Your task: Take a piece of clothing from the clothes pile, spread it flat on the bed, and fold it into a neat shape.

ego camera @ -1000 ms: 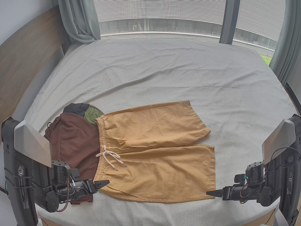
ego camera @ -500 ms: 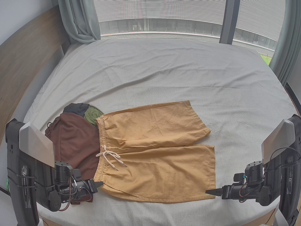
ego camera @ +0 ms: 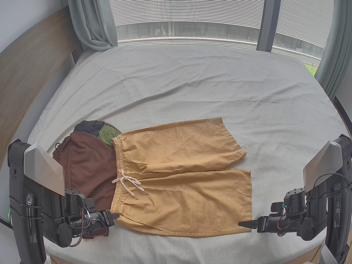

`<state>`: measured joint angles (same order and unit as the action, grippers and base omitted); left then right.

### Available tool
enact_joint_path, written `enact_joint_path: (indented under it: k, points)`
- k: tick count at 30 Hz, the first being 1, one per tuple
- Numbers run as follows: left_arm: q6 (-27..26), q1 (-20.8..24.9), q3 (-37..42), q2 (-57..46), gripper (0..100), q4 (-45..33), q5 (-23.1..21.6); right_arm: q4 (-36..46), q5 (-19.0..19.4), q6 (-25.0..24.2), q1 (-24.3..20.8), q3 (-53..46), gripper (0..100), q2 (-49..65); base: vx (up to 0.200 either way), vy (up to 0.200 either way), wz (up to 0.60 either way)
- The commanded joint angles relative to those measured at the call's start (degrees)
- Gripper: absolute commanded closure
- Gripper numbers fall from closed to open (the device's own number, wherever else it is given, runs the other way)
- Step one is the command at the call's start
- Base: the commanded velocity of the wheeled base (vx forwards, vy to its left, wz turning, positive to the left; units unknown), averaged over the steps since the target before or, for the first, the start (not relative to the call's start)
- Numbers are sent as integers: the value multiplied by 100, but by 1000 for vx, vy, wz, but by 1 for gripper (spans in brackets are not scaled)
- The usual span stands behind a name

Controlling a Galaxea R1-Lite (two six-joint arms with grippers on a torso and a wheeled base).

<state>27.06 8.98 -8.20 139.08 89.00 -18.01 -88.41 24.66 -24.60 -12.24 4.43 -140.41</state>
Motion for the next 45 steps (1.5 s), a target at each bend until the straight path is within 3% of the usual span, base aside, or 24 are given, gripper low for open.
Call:
enact_joint_path:
  k: [1,22,29,35,45]
  points:
    - [1,-2,3,22,100,3,-1,-1,4,-10,-86,6,100,-39,0,0,0]
    - [10,-11,91,-109,100,12,-1,8,-14,-1,-130,-179,100,-39,0,0,0]
    - [-237,-90,689,-312,100,3,-643,16,-5,184,-138,-434,100,-21,0,0,0]
    - [-861,-406,820,-250,100,-23,-783,8,4,280,-103,-434,100,5,0,0,0]
    - [-905,-521,662,-435,100,3,-924,8,118,280,-86,-425,100,673,0,0,0]
